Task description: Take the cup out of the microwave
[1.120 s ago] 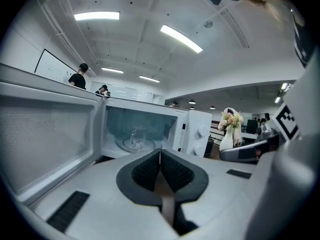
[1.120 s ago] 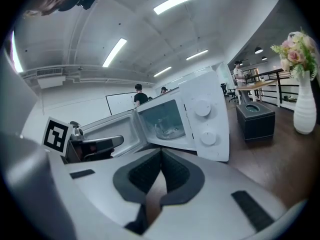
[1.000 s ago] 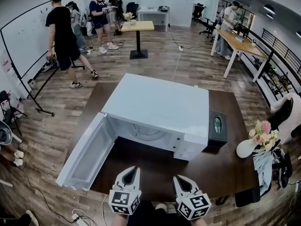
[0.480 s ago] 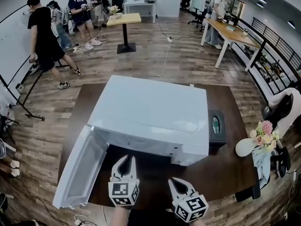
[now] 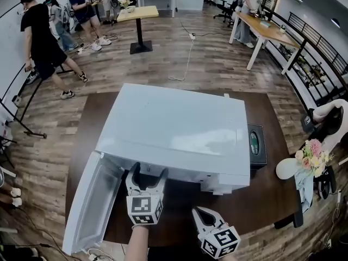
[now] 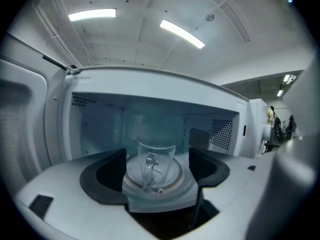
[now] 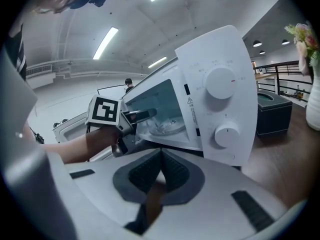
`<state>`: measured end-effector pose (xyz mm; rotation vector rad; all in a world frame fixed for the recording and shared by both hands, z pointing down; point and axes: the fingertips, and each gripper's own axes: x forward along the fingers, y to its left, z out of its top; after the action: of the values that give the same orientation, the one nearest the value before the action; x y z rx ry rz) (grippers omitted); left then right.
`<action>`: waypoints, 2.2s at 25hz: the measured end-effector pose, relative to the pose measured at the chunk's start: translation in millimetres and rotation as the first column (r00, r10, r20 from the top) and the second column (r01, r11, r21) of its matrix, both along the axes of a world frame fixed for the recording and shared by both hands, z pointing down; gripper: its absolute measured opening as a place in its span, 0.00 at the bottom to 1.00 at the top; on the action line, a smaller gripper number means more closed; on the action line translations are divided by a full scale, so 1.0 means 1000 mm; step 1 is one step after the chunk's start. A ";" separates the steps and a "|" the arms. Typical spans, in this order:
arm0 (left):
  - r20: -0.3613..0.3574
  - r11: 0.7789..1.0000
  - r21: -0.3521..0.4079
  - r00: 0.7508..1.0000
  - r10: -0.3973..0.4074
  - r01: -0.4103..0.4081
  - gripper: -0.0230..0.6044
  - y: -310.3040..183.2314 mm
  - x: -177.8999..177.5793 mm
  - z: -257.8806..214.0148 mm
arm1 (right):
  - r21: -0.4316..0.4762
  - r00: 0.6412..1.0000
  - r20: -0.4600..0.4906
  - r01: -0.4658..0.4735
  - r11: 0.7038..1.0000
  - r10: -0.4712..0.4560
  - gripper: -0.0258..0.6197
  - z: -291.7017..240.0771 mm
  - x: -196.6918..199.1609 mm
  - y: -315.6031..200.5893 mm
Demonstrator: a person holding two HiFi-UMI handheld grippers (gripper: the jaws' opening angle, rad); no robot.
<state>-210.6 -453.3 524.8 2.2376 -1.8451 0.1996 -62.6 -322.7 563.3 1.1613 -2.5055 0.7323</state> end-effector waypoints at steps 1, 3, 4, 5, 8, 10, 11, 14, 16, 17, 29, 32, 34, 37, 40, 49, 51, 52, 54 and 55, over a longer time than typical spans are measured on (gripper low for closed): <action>0.003 1.000 -0.012 1.000 0.013 -0.013 0.63 -0.007 0.001 0.004 | -0.005 1.000 -0.001 0.002 1.000 -0.002 0.03 0.002 -0.002 0.000; 0.012 0.999 -0.035 0.999 0.034 -0.033 0.65 -0.018 0.002 0.012 | -0.016 1.000 -0.003 0.004 1.000 -0.004 0.03 0.006 -0.005 0.000; 0.019 0.998 -0.043 0.999 0.039 -0.038 0.66 -0.023 0.003 0.014 | -0.021 1.000 -0.005 0.005 1.000 -0.005 0.03 0.008 -0.006 0.000; 0.027 0.998 -0.050 0.999 0.042 -0.041 0.67 -0.027 0.003 0.017 | -0.025 1.000 -0.007 0.006 1.000 -0.006 0.03 0.009 -0.007 0.000; 0.036 0.996 -0.067 0.998 0.059 -0.057 0.67 -0.039 0.006 0.023 | -0.040 1.000 -0.009 -0.001 0.999 0.000 0.03 0.016 -0.008 -0.001; 0.036 0.995 -0.072 0.997 0.065 -0.062 0.67 -0.046 0.008 0.027 | -0.053 1.000 -0.007 -0.007 0.999 0.007 0.03 0.021 -0.008 -0.001; 0.038 0.995 -0.075 0.997 0.066 -0.063 0.67 -0.049 0.009 0.028 | -0.060 1.000 -0.006 -0.009 0.998 0.008 0.03 0.022 -0.008 -0.002; 0.048 0.995 -0.072 0.997 0.067 -0.063 0.67 -0.058 0.009 0.030 | -0.053 1.000 -0.004 -0.015 0.998 0.015 0.03 0.022 -0.006 -0.009; 0.041 0.995 -0.068 0.996 0.074 -0.071 0.67 -0.064 0.012 0.032 | -0.046 1.000 -0.005 -0.023 0.999 0.023 0.03 0.022 -0.003 -0.014; 0.034 0.994 -0.067 0.996 0.083 -0.080 0.67 -0.067 0.014 0.034 | -0.052 1.000 -0.006 -0.028 0.998 0.027 0.03 0.023 -0.002 -0.016; 0.073 0.993 -0.094 0.995 0.074 -0.066 0.64 -0.075 0.011 0.043 | -0.068 1.000 -0.010 -0.028 0.997 0.028 0.03 0.032 -0.005 -0.023; 0.070 0.993 -0.100 0.995 0.072 -0.064 0.64 -0.073 0.012 0.043 | -0.073 0.999 -0.015 -0.029 0.997 0.028 0.03 0.032 -0.003 -0.021; 0.071 0.993 -0.095 0.995 0.070 -0.064 0.64 -0.073 0.012 0.041 | -0.072 0.999 -0.019 -0.031 0.997 0.030 0.03 0.031 -0.002 -0.020; 0.077 0.994 -0.088 0.995 0.069 -0.062 0.64 -0.073 0.012 0.041 | -0.069 0.999 -0.022 -0.035 0.997 0.034 0.03 0.031 0.002 -0.020; 0.086 0.995 -0.081 0.994 0.066 -0.059 0.64 -0.069 0.014 0.039 | -0.063 0.999 -0.022 -0.041 0.997 0.039 0.03 0.028 0.004 -0.018; 0.074 0.999 -0.034 0.996 0.045 -0.043 0.64 -0.048 0.018 0.024 | -0.046 0.999 -0.011 -0.045 0.998 0.045 0.03 0.020 0.014 -0.006; 0.061 0.999 -0.028 0.997 0.039 -0.037 0.64 -0.042 0.019 0.020 | -0.040 0.999 -0.006 -0.042 0.998 0.042 0.03 0.017 0.017 -0.003; 0.058 0.999 -0.025 0.998 0.036 -0.034 0.64 -0.038 0.020 0.018 | -0.036 0.999 -0.003 -0.040 0.999 0.040 0.03 0.015 0.018 -0.002; 0.060 0.999 -0.022 0.998 0.029 -0.028 0.64 -0.031 0.021 0.014 | -0.029 0.999 0.005 -0.033 0.999 0.033 0.03 0.013 0.020 0.002; 0.061 0.999 -0.021 0.998 0.026 -0.025 0.64 -0.026 0.021 0.012 | -0.025 1.000 0.009 -0.029 0.999 0.029 0.03 0.011 0.021 0.004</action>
<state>-189.1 -479.5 537.2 2.2665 -1.8367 0.2932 -42.0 -319.0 574.7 1.1910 -2.4844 0.7763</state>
